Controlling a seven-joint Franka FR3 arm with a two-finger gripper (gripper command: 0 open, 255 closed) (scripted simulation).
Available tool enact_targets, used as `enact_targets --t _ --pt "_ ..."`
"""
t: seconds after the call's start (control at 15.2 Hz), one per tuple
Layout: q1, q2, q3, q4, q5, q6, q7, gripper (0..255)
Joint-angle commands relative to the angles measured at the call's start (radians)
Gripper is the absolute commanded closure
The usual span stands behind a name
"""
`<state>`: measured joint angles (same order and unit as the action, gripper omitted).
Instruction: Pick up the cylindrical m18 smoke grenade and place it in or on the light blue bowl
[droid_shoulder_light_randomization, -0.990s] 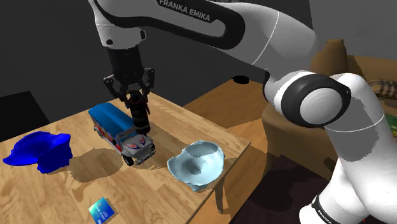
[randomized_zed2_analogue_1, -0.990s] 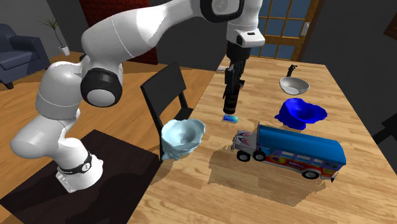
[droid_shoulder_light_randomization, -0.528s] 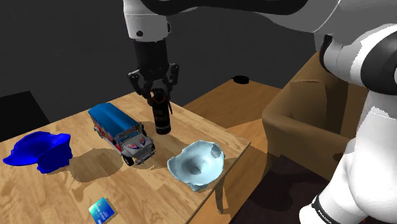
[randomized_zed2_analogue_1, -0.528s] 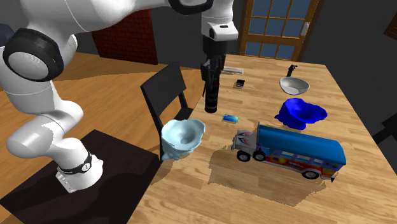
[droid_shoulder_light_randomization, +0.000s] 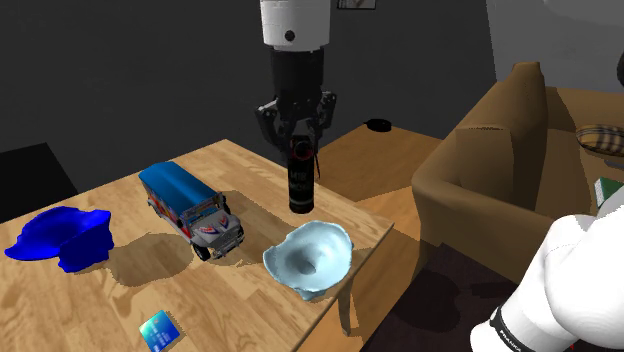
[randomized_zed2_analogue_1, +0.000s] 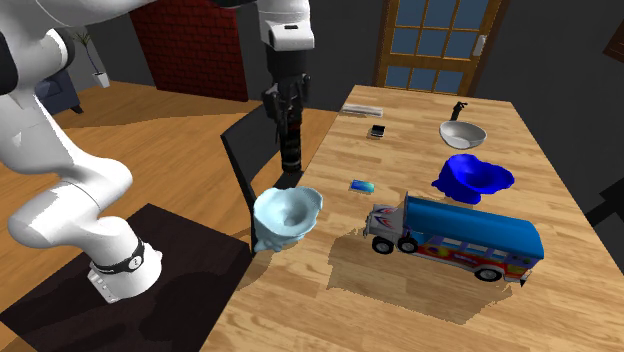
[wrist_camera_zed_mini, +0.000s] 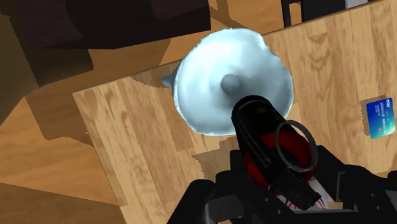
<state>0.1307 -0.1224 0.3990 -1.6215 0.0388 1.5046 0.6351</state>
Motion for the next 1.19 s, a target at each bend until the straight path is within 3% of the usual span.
enact_targets --t 0.0,1.12 --pt "-0.007 -0.092 -0.020 -0.074 0.032 -0.013 -0.029 255" --pt "0.002 -0.143 -0.020 -0.354 0.051 0.219 -0.043 255"
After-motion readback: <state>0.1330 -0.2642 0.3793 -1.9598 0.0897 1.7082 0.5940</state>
